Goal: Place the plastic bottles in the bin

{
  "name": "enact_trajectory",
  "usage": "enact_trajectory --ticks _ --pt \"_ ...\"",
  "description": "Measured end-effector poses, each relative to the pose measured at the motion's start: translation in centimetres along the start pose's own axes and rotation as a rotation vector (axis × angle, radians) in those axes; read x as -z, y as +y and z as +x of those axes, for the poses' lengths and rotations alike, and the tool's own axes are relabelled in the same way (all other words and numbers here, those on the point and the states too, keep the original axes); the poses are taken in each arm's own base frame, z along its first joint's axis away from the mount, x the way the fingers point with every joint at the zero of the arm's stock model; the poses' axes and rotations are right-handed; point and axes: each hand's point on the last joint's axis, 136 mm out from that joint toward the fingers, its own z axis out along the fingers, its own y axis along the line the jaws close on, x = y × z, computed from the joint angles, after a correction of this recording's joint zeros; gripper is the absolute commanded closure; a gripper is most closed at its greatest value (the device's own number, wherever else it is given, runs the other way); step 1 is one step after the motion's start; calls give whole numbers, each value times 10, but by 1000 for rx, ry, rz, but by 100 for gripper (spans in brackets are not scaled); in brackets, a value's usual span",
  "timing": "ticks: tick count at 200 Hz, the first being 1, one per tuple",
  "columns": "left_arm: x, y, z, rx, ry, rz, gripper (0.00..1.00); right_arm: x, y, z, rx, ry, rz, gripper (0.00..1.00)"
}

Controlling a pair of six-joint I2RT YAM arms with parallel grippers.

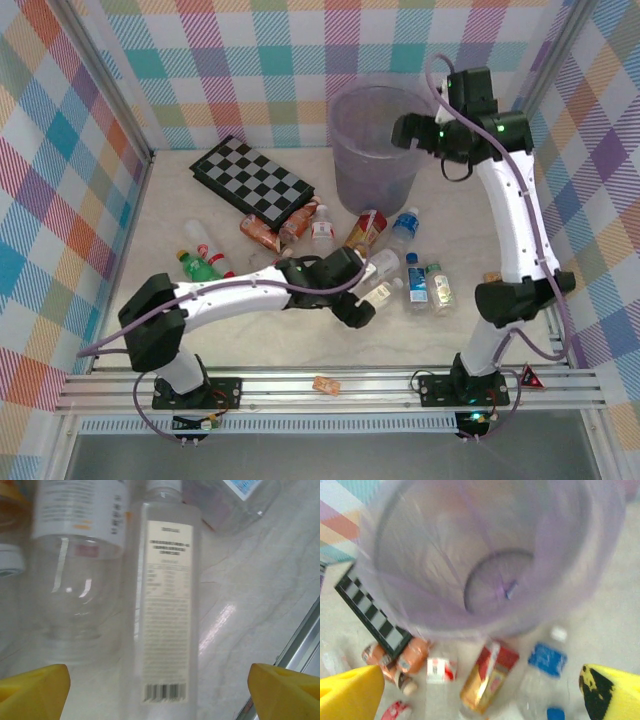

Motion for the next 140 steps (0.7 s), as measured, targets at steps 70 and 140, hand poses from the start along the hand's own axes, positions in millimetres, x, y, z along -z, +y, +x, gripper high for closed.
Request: enact_trajectory --ticks 70,140 --pt "-40 -4 28 -66 79 -125 9 6 -47 145 -285 94 -74 0" --pt "-51 5 30 -32 68 -176 25 28 -16 119 -236 -70 -295 0"
